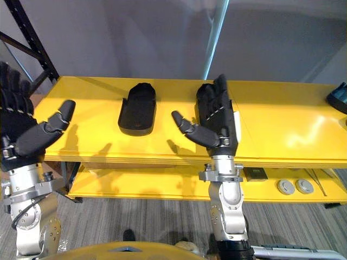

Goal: Walk over and take three plastic housings, then place them on the shelf

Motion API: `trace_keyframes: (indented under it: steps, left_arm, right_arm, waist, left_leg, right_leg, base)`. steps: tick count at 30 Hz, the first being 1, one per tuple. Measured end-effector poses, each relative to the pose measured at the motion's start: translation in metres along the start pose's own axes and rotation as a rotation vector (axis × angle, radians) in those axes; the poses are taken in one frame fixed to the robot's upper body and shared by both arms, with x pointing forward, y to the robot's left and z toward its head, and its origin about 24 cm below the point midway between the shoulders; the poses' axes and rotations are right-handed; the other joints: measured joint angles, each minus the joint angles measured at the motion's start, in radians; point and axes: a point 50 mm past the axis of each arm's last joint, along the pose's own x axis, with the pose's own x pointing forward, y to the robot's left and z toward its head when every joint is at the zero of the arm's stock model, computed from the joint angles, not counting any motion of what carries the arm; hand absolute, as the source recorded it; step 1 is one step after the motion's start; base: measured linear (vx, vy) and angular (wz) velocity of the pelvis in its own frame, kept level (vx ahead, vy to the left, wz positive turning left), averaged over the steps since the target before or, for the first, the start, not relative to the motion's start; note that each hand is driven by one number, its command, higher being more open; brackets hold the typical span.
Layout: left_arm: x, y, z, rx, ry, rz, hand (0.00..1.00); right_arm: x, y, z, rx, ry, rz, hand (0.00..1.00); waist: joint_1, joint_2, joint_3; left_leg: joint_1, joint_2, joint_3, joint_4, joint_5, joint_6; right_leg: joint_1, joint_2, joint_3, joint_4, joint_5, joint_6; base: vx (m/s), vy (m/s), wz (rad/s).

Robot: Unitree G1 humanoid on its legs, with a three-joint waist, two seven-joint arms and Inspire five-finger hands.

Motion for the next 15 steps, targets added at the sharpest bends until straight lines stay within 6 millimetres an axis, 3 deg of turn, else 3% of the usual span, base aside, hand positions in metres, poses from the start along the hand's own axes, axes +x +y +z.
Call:
trace_keyframes:
  steps: [6, 15]
  left_arm:
    - [-0.022, 0.009, -0.041, 0.129, 0.296, -0.066, 1.0]
    - [-0.029, 0.01, -0.055, 0.065, 0.402, -0.101, 1.0]
  right_arm:
    - [-0.003, 0.012, -0.011, -0.088, 0.073, 0.112, 1.0]
    - [-0.002, 0.014, -0.011, -0.074, 0.063, 0.104, 1.0]
  waist:
    - [0.019, -0.019, 0.008]
    - [0.025, -0.014, 0.011]
  left_leg:
    - [-0.007, 0.005, 0.019, 0.005, -0.002, 0.003]
    - [-0.005, 0.008, 0.026, 0.005, -0.013, -0.002]
  right_leg:
    - [-0.016, -0.003, -0.022, -0.001, 0.018, 0.001]
    - [-0.012, 0.0, -0.02, -0.011, 0.022, 0.0]
  base:
    - [0.06, -0.006, -0.11]
    - [0.03, -0.007, -0.02]
